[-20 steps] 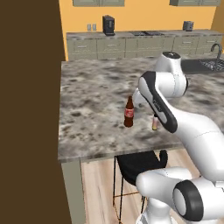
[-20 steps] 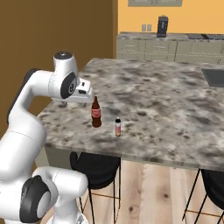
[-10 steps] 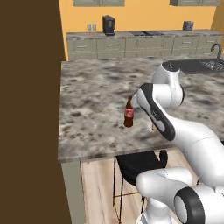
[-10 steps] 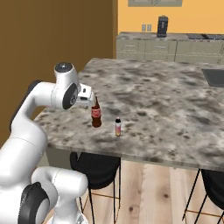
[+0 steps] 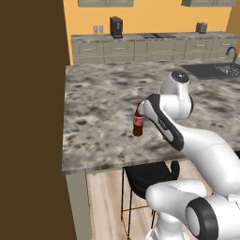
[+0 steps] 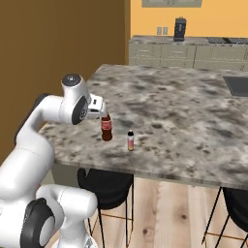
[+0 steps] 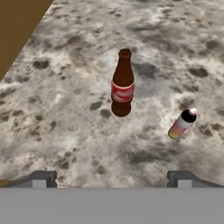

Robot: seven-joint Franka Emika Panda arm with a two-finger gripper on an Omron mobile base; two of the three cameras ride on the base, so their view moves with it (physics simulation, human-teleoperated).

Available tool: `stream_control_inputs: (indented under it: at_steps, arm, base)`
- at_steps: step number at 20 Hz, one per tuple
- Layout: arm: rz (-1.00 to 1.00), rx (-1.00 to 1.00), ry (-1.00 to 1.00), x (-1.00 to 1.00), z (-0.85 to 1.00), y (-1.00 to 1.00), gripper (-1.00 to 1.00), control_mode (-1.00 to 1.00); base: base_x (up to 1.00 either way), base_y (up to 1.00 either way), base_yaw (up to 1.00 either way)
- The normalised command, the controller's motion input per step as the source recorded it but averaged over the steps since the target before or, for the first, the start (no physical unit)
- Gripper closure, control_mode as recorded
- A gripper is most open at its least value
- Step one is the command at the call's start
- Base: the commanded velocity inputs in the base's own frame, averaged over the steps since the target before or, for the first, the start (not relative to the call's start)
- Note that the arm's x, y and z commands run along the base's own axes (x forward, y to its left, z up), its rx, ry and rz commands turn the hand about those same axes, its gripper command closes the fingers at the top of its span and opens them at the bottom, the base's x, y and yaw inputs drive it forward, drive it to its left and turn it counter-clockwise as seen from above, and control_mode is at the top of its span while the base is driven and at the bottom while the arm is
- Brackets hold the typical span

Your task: Place the large bottle from the dining counter next to the other large bottle outside the sink, and place the small bottle from the dining counter next to the other small bottle inside the sink.

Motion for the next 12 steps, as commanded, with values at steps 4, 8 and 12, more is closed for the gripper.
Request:
stream_control_inputs:
  at_steps: [4,8,12]
  arm:
    - [-0.03,0.0,-0.06,0.25,-0.15,0.0,-1.0,-1.0]
    - [-0.03,0.0,0.0,0.35,-0.24,0.0,-1.0,-1.0]
    - [-0.03,0.0,0.0,0.4,-0.22,0.0,-1.0,-1.0]
  base:
    - [0.0,0.0,0.0]
    - [0.0,0.0,0.0]
    - [0.0,0.0,0.0]
